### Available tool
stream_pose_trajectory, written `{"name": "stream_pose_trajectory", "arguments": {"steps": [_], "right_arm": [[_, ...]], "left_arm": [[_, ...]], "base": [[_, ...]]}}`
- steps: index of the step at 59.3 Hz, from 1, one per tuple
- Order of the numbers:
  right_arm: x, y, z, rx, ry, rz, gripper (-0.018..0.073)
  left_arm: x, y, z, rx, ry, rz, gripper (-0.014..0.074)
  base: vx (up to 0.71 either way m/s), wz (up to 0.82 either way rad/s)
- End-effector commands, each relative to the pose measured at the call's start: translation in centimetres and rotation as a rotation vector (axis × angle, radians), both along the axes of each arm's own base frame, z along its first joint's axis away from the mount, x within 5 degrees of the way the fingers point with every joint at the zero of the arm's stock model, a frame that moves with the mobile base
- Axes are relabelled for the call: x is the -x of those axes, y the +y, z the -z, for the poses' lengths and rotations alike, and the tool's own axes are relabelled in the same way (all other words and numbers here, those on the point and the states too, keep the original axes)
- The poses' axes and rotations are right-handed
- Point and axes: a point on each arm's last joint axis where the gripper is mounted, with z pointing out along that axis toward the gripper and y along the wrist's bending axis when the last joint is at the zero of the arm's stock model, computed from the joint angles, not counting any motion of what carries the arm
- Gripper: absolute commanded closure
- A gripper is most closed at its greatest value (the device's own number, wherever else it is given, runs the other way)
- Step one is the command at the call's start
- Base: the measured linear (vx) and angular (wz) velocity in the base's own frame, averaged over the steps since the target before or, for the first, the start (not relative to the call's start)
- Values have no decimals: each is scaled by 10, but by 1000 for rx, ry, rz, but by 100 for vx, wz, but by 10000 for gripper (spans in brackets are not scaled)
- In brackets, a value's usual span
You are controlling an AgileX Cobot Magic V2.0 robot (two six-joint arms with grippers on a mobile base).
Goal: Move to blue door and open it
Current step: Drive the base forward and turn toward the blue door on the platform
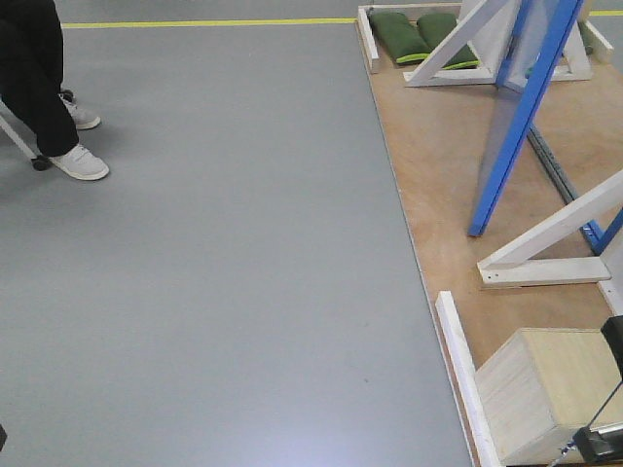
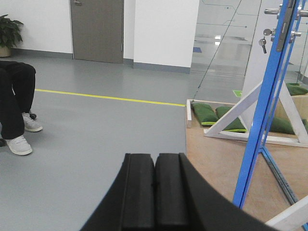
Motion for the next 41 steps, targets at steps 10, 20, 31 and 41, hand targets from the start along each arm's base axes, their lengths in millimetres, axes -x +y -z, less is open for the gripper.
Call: {"name": "stream_pose_trajectory", "arguments": {"steps": [10, 20, 31, 41], "right_arm": [[1, 0, -8, -4, -97, -4, 547], [1, 0, -8, -4, -97, -4, 547], [1, 0, -8, -4, -97, -4, 547], [1, 0, -8, -4, -97, -4, 547]], "left_arm": [[1, -1, -17, 9, -123, 11, 524], [1, -1, -17, 9, -123, 11, 524], [1, -1, -17, 9, -123, 11, 524], [1, -1, -17, 9, -123, 11, 524]], "base": [[0, 0], [0, 0], [0, 0], [0, 0]]}}
